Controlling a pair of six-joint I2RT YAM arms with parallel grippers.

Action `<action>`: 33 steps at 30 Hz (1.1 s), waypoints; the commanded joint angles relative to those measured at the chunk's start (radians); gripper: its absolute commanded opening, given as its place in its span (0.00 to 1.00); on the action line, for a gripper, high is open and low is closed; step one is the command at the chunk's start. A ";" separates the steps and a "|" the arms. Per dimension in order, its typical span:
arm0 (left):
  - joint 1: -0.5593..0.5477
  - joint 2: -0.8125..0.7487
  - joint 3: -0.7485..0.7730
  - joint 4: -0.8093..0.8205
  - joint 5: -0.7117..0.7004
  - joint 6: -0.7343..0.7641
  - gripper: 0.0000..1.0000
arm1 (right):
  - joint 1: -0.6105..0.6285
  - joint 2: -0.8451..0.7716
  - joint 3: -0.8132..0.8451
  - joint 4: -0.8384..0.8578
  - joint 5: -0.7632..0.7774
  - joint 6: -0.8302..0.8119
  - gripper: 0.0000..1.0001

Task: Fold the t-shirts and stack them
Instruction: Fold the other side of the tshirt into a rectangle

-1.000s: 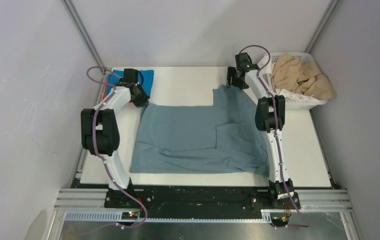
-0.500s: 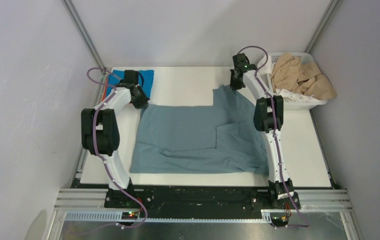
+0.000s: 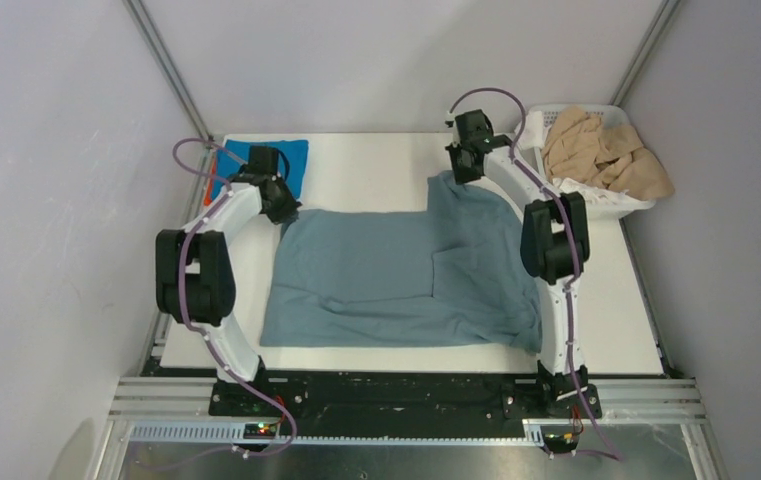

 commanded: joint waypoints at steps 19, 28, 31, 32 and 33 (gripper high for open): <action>-0.101 -0.530 -0.462 0.067 -0.172 -0.075 0.00 | 0.267 -0.825 -0.747 -0.138 0.377 0.076 0.00; -0.100 -0.701 -0.578 0.064 -0.275 -0.125 0.00 | 0.251 -1.038 -0.790 -0.281 0.486 0.217 0.00; -0.092 -0.747 -0.608 0.065 -0.308 -0.144 0.00 | 0.245 -1.102 -0.816 -0.286 0.459 0.235 0.00; -0.088 -0.757 -0.612 0.065 -0.313 -0.149 0.00 | 0.237 -1.111 -0.832 -0.281 0.438 0.237 0.00; -0.079 -0.759 -0.623 0.065 -0.314 -0.154 0.00 | 0.233 -1.124 -0.839 -0.279 0.429 0.237 0.00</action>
